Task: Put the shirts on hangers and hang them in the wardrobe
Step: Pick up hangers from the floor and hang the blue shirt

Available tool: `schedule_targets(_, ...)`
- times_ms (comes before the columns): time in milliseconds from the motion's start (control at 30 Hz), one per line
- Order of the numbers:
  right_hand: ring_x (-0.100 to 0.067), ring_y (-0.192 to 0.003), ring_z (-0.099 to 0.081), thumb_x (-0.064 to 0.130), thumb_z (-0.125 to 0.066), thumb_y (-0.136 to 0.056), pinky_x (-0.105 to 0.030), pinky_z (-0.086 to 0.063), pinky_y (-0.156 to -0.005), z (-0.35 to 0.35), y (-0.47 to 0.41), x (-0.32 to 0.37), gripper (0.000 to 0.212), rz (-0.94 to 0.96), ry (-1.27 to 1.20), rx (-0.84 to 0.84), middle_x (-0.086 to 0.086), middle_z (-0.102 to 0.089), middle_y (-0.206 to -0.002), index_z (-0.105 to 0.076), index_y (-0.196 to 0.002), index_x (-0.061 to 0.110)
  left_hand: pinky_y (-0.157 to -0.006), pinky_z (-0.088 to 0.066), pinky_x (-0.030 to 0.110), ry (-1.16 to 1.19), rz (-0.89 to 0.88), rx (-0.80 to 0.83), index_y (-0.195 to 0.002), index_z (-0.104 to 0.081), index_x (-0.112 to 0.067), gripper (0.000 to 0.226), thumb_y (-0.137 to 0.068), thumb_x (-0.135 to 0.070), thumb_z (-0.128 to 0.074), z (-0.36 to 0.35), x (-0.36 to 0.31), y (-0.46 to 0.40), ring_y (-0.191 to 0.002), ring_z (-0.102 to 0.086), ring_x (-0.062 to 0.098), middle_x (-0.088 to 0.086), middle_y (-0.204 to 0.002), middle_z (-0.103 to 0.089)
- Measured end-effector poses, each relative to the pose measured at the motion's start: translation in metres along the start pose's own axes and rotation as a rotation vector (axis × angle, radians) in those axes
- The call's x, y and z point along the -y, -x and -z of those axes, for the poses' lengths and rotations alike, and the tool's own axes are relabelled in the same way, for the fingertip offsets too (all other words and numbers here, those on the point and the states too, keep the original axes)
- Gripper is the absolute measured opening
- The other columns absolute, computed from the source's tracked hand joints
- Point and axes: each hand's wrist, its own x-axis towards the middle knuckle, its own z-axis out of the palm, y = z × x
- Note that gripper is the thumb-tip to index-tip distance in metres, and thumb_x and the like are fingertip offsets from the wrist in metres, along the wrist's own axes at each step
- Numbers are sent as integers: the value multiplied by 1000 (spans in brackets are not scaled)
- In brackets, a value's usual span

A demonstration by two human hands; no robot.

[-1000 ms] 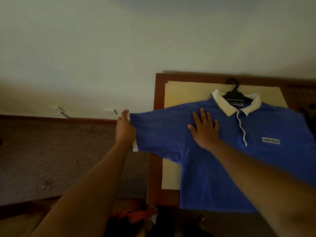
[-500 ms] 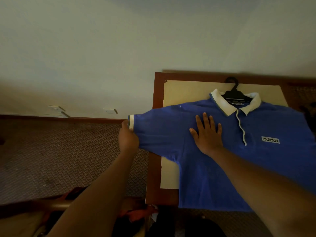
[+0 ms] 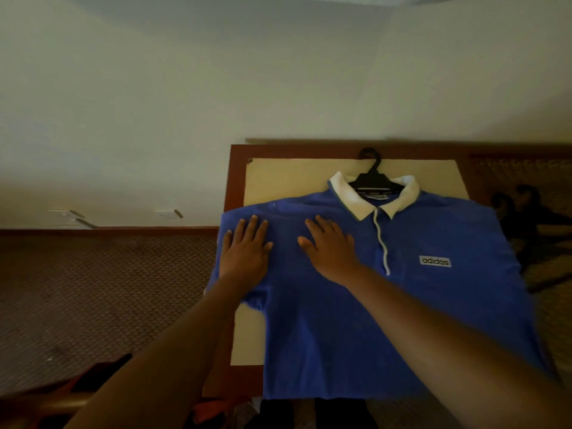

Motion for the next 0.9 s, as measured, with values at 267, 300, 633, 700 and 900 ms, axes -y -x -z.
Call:
schedule_targets(267, -41, -118, -49, 12, -49, -93, -52, -43, -96, 97, -62, -110, 39, 46, 62, -297, -20, -54, -128, -52, -130, 3, -119, 7, 44, 165, 13, -121, -154, -7, -18, 63, -101, -50, -20, -4, -157, -34, -148, 9, 21, 5, -162, 1)
schedule_targets(300, -39, -123, -45, 12, -52, -92, -50, -41, -98, 107, -72, -123, 46, 20, 142, -225, -18, -49, -135, -46, -138, 7, -118, 9, 43, 188, 22, -105, -154, -2, -18, 66, -100, -52, -19, -8, -175, -41, -147, 13, 21, 4, -161, 5)
schedule_targets(633, -34, -123, -43, 26, -63, -90, -44, -39, -93, 142, -124, -150, 68, 307, 349, 188, -14, -37, -140, -28, -149, 25, -116, 15, 47, 67, 134, -105, -147, 24, -21, 74, -91, -63, -1, -40, -210, -56, -143, 27, 22, 4, -155, 28)
schedule_targets(700, -33, -116, -46, 27, -63, -90, -42, -40, -90, 148, -126, -151, 64, 402, 417, 127, -14, -42, -131, -32, -146, 24, -116, 15, 47, 67, 138, -110, -146, 27, -22, 74, -93, -64, -3, -40, -211, -57, -142, 29, 21, 3, -155, 30)
schedule_targets(900, -31, -119, -46, 32, -55, -95, -42, -35, -93, 152, -136, -155, 59, 398, 517, 130, -12, -43, -135, -30, -147, 25, -117, 14, 46, 43, 144, -102, -143, 33, -23, 74, -94, -65, -4, -42, -211, -58, -141, 31, 21, 2, -154, 32)
